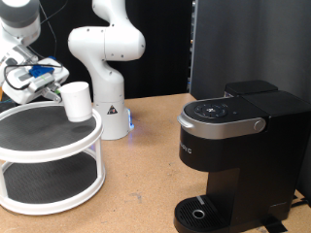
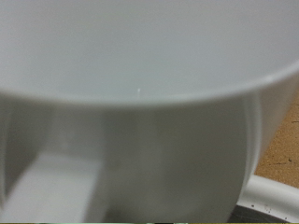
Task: Make a cup of coffee with the keurig machine
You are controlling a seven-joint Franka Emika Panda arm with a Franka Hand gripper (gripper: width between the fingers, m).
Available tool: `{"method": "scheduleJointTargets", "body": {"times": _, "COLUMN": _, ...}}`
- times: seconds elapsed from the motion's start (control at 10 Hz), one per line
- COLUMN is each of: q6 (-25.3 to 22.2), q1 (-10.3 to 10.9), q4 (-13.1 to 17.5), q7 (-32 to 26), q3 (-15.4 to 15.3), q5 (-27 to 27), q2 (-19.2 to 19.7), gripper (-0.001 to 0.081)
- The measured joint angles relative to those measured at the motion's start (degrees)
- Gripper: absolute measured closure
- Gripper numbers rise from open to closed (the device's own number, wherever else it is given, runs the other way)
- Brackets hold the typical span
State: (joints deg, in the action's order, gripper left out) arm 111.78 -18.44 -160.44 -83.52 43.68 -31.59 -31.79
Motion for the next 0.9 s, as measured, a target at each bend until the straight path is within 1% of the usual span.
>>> {"method": "scheduleJointTargets", "body": {"times": 0.2, "q6": -3.4, "q1": -1.1, "q4": 1.1, "q7": 3.4, "q3": -2.0, "q5": 3.5, "q2": -1.8, "gripper": 0.0734}}
{"method": "scheduleJointTargets", "body": {"times": 0.3, "q6": -3.2, "q1": -1.1, "q4": 1.0, "q7": 3.4, "q3": -1.9, "q5": 3.1, "q2": -1.7, "gripper": 0.0734}}
{"method": "scheduleJointTargets", "body": {"times": 0.5, "q6": -1.6, "q1": -0.5, "q4": 0.3, "q7": 3.4, "q3": -2.3, "q5": 0.2, "q2": -1.6, "gripper": 0.0734}}
{"method": "scheduleJointTargets", "body": {"times": 0.6, "q6": -0.1, "q1": 0.4, "q4": -0.3, "q7": 3.6, "q3": -3.1, "q5": -2.7, "q2": -1.6, "gripper": 0.0734}}
{"method": "scheduleJointTargets", "body": {"times": 0.8, "q6": 3.6, "q1": 3.9, "q4": -0.9, "q7": 3.7, "q3": -5.4, "q5": -9.8, "q2": -1.5, "gripper": 0.0734}}
{"method": "scheduleJointTargets", "body": {"times": 0.9, "q6": 5.9, "q1": 5.7, "q4": -1.1, "q7": 3.7, "q3": -6.8, "q5": -12.5, "q2": -1.3, "gripper": 0.0734}}
